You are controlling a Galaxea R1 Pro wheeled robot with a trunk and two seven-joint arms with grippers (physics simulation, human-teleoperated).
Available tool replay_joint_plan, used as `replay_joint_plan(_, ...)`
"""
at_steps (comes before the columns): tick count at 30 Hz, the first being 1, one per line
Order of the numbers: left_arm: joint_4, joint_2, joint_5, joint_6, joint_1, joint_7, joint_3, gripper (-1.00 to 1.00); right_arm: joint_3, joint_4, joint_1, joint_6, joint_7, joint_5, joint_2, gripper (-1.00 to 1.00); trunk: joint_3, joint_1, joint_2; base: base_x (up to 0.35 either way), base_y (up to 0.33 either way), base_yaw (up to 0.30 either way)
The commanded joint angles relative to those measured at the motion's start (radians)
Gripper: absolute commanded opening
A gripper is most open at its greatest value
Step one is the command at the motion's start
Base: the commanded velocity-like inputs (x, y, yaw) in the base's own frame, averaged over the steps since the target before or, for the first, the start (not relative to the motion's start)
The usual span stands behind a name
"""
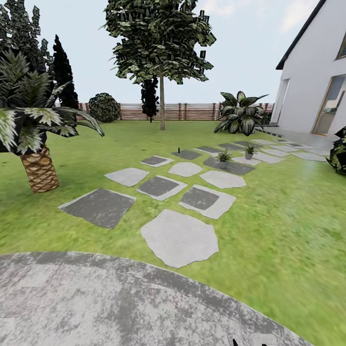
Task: Pick up the pesticide atomizer in the garden and spray insectifuge to fully cover both potted plants in the garden.
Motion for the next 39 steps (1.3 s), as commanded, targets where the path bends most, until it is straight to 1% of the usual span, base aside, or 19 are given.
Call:
replay_joint_plan(1, 0.001, 0.000, 0.007, -0.003, -0.001, 0.000, -0.001, 1.00, -0.006, 0.001, -0.001, -0.004, 0.002, 0.001, 0.000, 1.00, -0.001, 0.000, 0.000, 0.307, 0.000, 0.000)
replay_joint_plan(39, 0.001, 0.000, 0.007, -0.003, -0.001, 0.000, -0.001, 1.00, -0.006, 0.001, -0.001, -0.004, 0.002, 0.001, 0.002, 1.00, -0.001, 0.000, 0.000, 0.307, 0.000, 0.000)
